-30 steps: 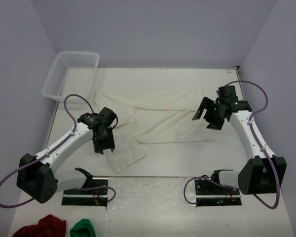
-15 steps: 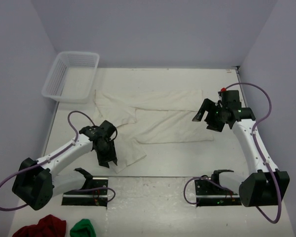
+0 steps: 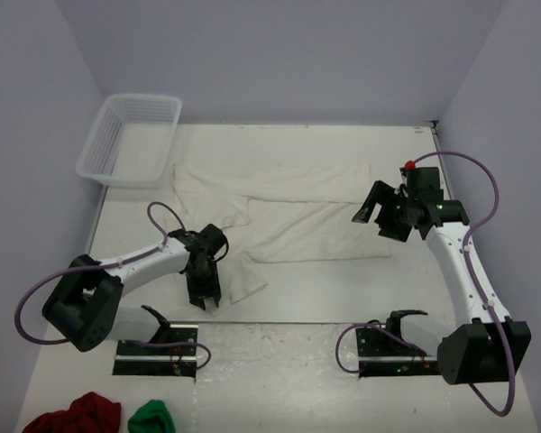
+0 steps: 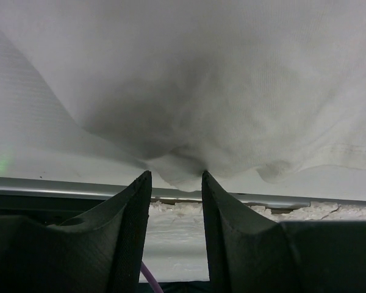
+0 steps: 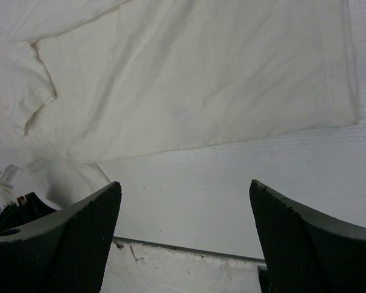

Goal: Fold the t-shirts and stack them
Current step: Grap the side of the flattened tshirt closest away from the robot with both arms

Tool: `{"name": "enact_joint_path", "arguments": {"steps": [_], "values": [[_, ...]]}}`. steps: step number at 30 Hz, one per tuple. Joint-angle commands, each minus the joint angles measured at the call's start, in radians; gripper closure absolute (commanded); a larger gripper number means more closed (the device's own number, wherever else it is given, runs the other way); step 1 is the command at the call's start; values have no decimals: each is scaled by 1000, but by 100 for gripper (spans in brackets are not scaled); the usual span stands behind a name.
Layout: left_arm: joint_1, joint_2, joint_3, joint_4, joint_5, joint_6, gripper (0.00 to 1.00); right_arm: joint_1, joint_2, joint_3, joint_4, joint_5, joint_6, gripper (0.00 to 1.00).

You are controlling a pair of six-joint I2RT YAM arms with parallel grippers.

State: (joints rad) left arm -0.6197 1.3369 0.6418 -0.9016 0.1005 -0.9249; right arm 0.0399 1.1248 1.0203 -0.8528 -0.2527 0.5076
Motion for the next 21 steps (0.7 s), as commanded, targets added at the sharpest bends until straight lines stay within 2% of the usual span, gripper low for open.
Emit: {"name": "enact_joint_path", "arguments": {"steps": [1,12,16,19,21], "values": [[-9,21,-16,33,-12,-22,60,2,-28,-3,6,7,-12,13],[-72,134,12,24,7,-20,62,-3,-10,5,4,47,12,13],[-75,154,28,30,16,-20,81,-8,30,9,-28,98,9,13],[-75,150,51,15,13,-16,100,-38,115,20,-71,128,-9,17],[-77,143,59,7,18,-9,100,-81,132,12,-65,141,-11,19]]}}
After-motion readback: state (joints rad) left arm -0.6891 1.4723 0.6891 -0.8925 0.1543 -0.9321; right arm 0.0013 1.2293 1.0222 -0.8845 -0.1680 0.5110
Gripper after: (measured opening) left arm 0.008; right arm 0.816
